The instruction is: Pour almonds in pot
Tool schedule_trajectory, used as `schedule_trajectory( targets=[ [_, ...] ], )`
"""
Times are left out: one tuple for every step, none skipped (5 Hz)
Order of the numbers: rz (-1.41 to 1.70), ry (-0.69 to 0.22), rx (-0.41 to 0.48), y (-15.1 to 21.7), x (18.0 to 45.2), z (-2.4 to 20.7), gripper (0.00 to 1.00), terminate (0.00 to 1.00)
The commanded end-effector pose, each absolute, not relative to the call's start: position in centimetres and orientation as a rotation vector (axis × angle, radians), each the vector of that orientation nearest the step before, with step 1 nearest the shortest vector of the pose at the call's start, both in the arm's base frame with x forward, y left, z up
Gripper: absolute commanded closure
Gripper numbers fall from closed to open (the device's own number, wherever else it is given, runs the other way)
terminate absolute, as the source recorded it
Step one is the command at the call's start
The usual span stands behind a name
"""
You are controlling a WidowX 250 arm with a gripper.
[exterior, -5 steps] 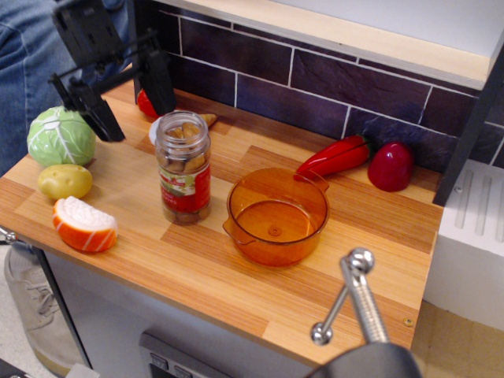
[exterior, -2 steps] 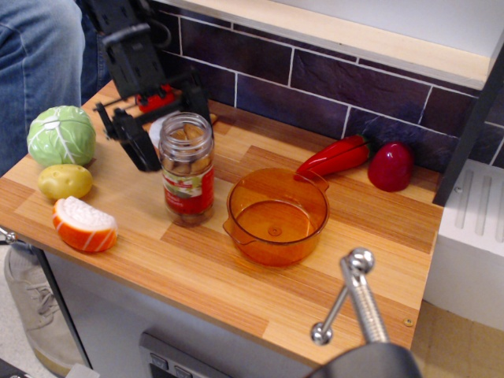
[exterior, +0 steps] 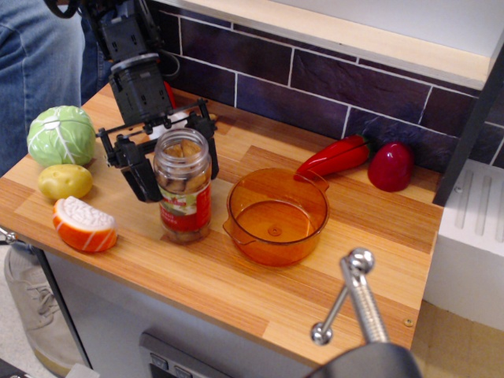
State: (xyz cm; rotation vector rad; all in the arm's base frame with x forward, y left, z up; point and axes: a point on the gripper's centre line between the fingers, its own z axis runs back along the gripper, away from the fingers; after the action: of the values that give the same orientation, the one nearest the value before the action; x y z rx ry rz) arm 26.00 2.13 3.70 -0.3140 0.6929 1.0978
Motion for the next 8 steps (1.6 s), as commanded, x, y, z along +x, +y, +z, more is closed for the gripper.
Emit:
schedule_trajectory(
  targets=[
    [1.142,0.539,-0.333,0.9,26.7,6.7,1.0,0.0],
    [1.241,0.441,-0.273,0.7,27.3,8.8,1.0,0.0],
    [1.379,0.307,-0.194,0.4,27.5,10.9,1.0,0.0],
    [1.508,0.088,-0.148,0.1,27.7,12.7,1.0,0.0],
    [1.494,-0.164,-0.143,-0.2,29.4,13.8,1.0,0.0],
    [1.456,-0.355,-0.101,0.1,30.6,14.0,1.0,0.0],
    [1.402,-0.491,-0.072,0.5,31.4,13.7,1.0,0.0],
    [1.253,-0.657,-0.056,0.3,32.1,12.9,1.0,0.0]
  ],
)
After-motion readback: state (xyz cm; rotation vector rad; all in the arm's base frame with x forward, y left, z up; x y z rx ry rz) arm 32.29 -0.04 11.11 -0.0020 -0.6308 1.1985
